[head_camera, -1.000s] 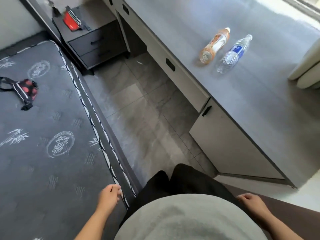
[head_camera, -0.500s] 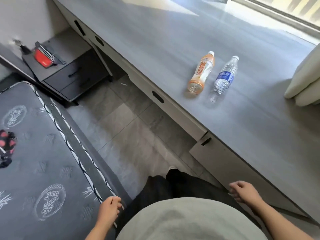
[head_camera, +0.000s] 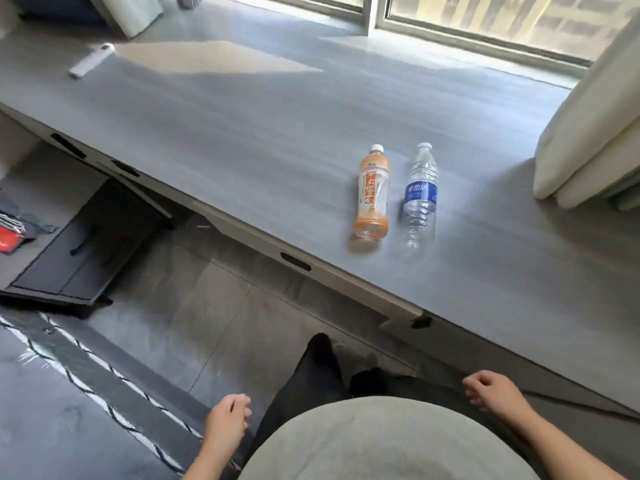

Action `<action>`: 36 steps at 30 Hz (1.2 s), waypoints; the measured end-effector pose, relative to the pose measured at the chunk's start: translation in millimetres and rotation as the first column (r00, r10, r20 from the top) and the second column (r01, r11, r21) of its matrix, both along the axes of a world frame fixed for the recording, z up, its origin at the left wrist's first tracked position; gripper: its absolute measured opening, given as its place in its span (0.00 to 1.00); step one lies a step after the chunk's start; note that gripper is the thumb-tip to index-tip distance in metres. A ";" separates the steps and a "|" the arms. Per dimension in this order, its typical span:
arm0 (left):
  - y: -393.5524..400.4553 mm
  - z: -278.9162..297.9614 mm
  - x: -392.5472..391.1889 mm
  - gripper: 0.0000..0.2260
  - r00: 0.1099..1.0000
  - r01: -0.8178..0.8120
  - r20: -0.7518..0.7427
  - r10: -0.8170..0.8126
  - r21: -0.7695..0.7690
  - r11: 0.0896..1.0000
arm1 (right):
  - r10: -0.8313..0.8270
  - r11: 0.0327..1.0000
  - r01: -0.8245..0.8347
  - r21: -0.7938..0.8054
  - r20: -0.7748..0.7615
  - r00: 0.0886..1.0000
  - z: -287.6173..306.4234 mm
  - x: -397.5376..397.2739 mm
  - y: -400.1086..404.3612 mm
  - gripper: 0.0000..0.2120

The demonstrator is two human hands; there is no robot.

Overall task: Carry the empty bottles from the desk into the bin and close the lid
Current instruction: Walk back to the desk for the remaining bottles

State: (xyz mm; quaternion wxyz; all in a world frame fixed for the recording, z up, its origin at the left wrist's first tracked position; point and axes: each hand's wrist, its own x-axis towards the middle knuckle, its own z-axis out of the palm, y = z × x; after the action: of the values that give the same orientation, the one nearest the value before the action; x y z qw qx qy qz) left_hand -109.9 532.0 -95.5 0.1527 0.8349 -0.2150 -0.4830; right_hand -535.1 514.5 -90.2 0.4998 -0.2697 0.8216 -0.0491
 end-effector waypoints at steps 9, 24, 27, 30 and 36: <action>-191.9 48.6 -38.8 0.13 0.824 0.566 0.090 -0.560 -0.205 0.799 | -0.184 0.973 0.169 -0.159 -0.089 0.979 29.0 35.4 -7.2 0.10; -332.2 75.2 -209.8 0.34 0.770 0.638 0.174 -0.614 -0.251 0.728 | -0.209 0.812 0.216 -0.542 0.076 0.975 88.4 28.8 -212.2 0.05; -336.2 71.0 -226.6 0.34 0.797 0.604 0.176 -0.578 -0.208 0.769 | -0.202 0.837 0.172 -0.519 -0.001 0.979 80.7 27.1 -236.7 0.12; -336.2 65.0 -237.5 0.34 0.797 0.601 0.192 -0.573 -0.159 0.783 | -0.217 0.858 0.181 -0.481 -0.019 0.976 70.6 26.7 -250.8 0.17; -337.9 56.2 -233.7 0.27 0.834 0.548 0.163 -0.528 -0.125 0.827 | -0.191 0.919 0.151 -0.365 -0.076 0.979 55.3 29.0 -269.1 0.33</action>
State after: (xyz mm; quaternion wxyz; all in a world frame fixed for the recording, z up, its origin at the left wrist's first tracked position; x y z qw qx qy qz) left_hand -343.6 194.1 -39.3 0.0664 0.7523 -0.4901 -0.4352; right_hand -506.1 245.4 -35.0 0.3901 -0.2855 0.8457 -0.2262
